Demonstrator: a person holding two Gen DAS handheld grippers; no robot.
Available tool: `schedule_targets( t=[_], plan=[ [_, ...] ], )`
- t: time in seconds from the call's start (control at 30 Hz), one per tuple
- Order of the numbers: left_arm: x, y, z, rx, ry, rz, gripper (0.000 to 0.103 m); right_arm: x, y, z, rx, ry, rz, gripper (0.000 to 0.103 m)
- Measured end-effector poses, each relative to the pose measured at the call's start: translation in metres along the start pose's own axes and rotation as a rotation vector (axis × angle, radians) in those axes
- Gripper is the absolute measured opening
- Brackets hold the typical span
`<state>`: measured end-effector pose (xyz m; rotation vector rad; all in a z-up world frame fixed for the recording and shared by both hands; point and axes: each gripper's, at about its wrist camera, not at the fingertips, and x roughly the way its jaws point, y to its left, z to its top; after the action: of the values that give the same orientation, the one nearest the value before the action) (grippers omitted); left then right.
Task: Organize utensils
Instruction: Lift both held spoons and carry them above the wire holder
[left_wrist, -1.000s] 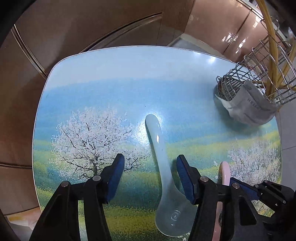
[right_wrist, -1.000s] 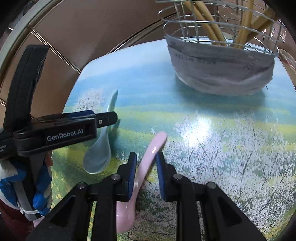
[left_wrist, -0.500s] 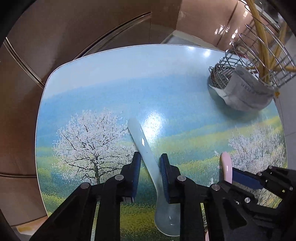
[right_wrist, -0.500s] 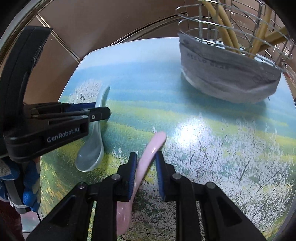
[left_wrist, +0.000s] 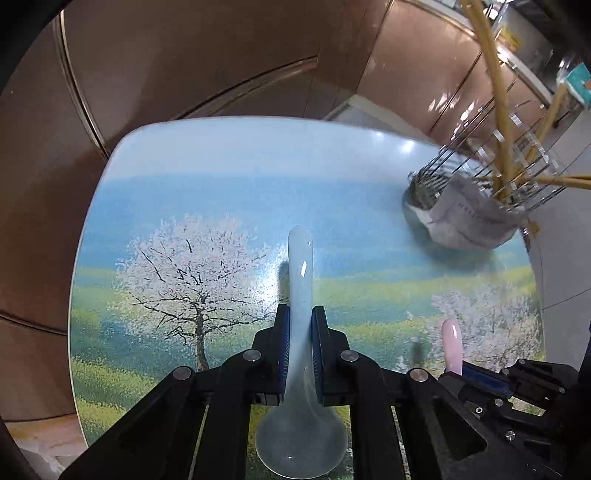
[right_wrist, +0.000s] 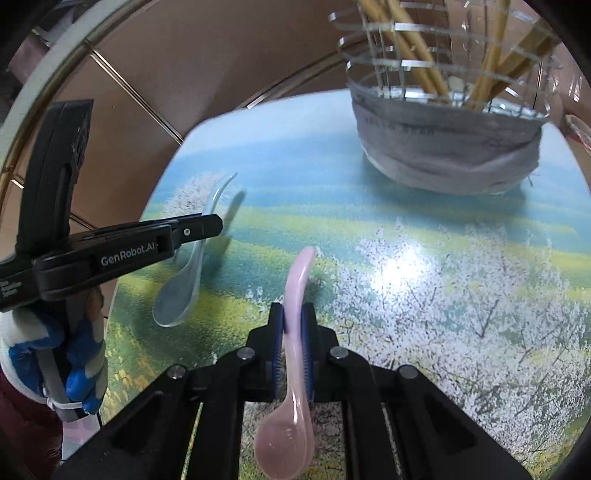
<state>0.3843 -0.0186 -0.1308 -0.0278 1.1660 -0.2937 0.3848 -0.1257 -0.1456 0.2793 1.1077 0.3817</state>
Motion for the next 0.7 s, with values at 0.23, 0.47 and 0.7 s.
schedule_targets(
  t=[0.23,0.47,0.7],
  plan=[
    [-0.046,-0.007,-0.025,-0.003,-0.121,0.022,0.011,-0.035,0.011,-0.019,-0.028,-0.101,0.013,0.008],
    [-0.086,-0.013,-0.052,-0.004,-0.234,0.071,0.011,-0.073,0.014,-0.044,-0.041,-0.175,0.0,0.007],
    [-0.129,-0.023,-0.081,0.005,-0.335,0.098,0.011,-0.105,0.025,-0.064,-0.066,-0.22,-0.032,0.007]
  ],
)
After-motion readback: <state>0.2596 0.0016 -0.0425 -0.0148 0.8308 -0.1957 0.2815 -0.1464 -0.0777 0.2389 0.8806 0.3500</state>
